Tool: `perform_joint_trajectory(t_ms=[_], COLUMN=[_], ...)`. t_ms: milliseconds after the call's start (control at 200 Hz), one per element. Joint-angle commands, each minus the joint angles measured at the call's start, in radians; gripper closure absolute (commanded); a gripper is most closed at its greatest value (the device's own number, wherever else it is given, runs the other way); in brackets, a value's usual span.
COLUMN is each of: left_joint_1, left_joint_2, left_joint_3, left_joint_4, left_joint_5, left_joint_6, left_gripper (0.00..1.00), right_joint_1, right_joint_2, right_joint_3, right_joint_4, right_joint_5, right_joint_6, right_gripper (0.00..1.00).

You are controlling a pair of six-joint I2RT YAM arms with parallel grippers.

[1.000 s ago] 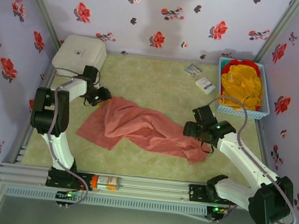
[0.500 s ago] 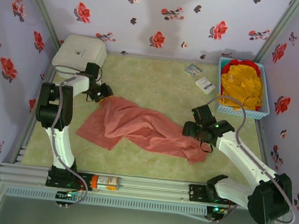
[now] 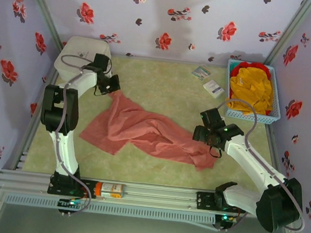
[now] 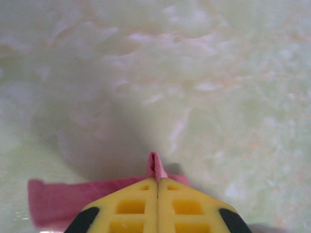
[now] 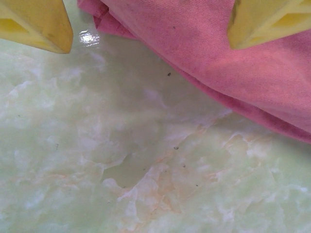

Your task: Fold and stack the t-shirts

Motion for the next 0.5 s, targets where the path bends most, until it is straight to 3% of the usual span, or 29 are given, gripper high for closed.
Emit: perform_joint_trajectory(t_ms=[0,195,310,490], left_joint_1=[-0.055,-0.196,-0.374,-0.615], left_joint_2=[-0.133,-0.382,-0.569,-0.776], left_joint_3=[0.043,-0.119,-0.32,-0.626], left_joint_4=[-0.084,-0.075,-0.003,0.112], left_joint_5=[0.014,0.02,0.029,0.027], left_joint_6=[0.111,0.218,0.327,0.367], left_gripper=[1.0,1.0,1.0,1.0], right_joint_1=[-0.009,-0.018,-0.025,-0.032], right_joint_2=[-0.009,-0.005,0.002,0.009], right_joint_3=[-0.021,-0.028,-0.029,-0.033], right_joint_4=[0.018,0.03,0.037,0.052], right_joint_5=[0.03,0.028,0.02,0.01], right_joint_6=[0.025,0.02,0.019,0.021], right_gripper=[0.17,0.17,0.17,0.17])
